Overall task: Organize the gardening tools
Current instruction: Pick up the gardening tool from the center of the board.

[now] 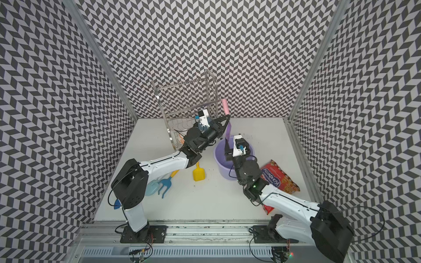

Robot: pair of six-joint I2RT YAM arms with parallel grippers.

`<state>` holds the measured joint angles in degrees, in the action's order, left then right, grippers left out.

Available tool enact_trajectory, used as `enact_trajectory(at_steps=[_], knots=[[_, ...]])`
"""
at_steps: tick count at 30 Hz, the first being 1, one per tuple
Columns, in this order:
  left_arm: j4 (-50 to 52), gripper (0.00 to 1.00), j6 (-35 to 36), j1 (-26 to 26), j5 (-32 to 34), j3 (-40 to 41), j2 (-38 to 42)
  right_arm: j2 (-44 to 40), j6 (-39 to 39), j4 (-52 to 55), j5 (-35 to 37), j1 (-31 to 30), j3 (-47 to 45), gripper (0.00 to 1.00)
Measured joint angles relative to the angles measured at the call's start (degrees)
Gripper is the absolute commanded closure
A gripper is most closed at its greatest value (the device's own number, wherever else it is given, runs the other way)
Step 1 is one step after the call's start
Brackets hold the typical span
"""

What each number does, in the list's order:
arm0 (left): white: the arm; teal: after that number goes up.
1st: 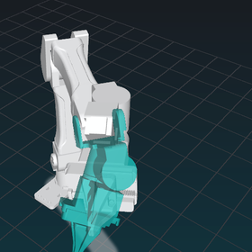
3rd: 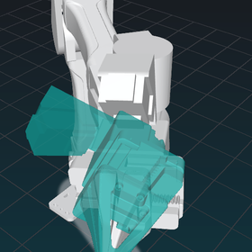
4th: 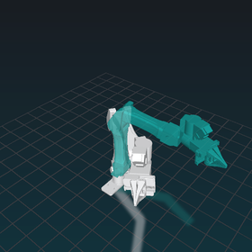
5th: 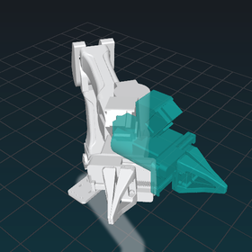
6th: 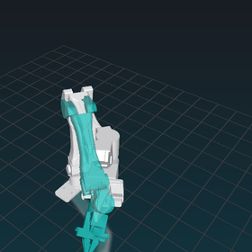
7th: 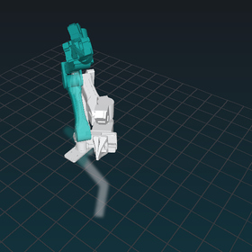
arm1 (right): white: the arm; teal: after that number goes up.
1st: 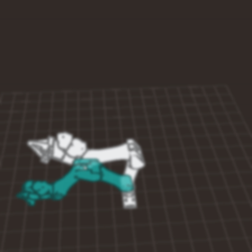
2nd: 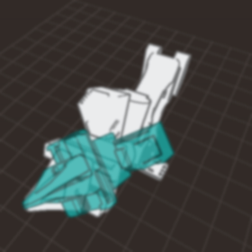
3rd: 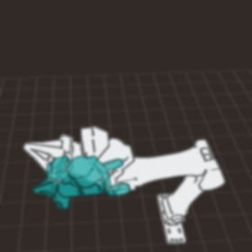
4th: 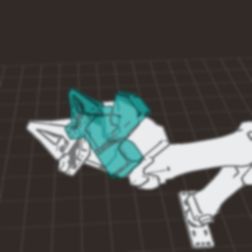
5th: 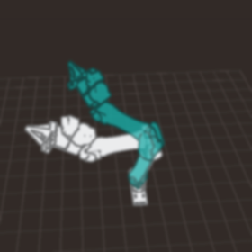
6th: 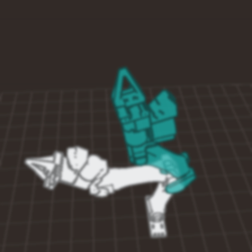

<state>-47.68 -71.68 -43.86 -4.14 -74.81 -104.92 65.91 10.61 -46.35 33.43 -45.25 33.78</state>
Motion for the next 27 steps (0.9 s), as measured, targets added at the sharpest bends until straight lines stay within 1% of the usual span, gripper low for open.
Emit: enact_trajectory(at_steps=[1, 2, 3, 5, 7, 8, 12, 16, 20, 24, 27], knots=[[-0.2, 1.00, 0.0, 0.0, 0.0, 0.0, 0.0, 0.1, 0.8, -0.1, 0.2, 0.0, 0.2, 0.60], [-0.3, 1.00, 0.0, 0.0, 0.0, 0.0, 0.0, 0.2, 1.8, -0.4, 0.5, 0.0, 0.5, 0.70], [-0.3, 1.00, 0.0, 0.0, 0.0, 0.1, 0.0, 0.4, 2.3, -0.4, 0.7, -0.1, 0.8, 0.77], [-0.3, 1.00, 0.0, 0.0, 0.0, 0.1, 0.0, 0.9, 3.4, -0.3, 1.1, -0.1, 1.6, 0.90], [-0.3, 1.00, 0.0, 0.1, 0.4, 0.1, 0.0, 1.1, 4.0, -0.1, 2.4, 0.0, 2.3, 1.00], [-0.3, 1.00, 0.0, 0.2, 0.4, 0.2, 0.0, 1.1, 4.4, 0.0, 3.5, 0.2, 2.7, 1.00], [-0.8, 0.99, -0.2, 0.3, 0.3, 0.5, 0.0, 0.8, 4.3, 0.9, 4.2, 0.4, 3.0, 1.00], [-1.5, 0.73, 0.1, 0.2, -0.6, 0.7, 0.0, -0.9, 3.4, 3.5, 4.3, 0.4, 3.0, 1.00], [-3.2, 0.55, 1.3, 0.1, -2.3, 0.8, 0.0, -3.7, 0.4, 7.8, 4.2, 0.4, 3.1, 1.00], [-4.1, 0.40, 2.5, 0.0, -3.5, 0.8, 0.0, -6.0, -3.4, 13.0, 4.1, 0.4, 3.7, 1.00], [-4.5, 0.26, 3.7, 0.0, -4.1, 0.8, 0.0, -7.0, -5.6, 17.9, 4.2, 0.4, 5.4, 1.00]])
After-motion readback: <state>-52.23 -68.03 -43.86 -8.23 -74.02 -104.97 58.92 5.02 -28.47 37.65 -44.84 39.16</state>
